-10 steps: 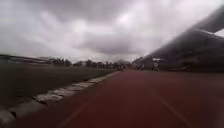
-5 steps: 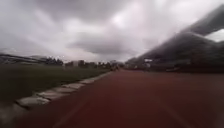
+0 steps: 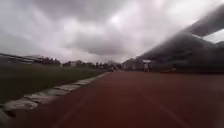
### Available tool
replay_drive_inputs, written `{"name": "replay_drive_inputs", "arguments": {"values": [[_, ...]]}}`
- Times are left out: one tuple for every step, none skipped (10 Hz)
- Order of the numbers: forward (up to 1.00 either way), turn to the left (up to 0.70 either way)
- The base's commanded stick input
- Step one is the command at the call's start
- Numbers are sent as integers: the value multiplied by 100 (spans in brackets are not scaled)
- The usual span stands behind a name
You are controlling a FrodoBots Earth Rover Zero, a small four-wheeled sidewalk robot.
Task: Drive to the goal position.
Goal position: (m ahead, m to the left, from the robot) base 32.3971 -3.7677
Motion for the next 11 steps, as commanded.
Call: {"name": "replay_drive_inputs", "arguments": {"values": [[50, 2], [50, 2], [50, 2], [50, 2], [50, 2], [50, 2], [50, 2], [50, 2], [50, 2], [50, 2], [50, 2]]}}
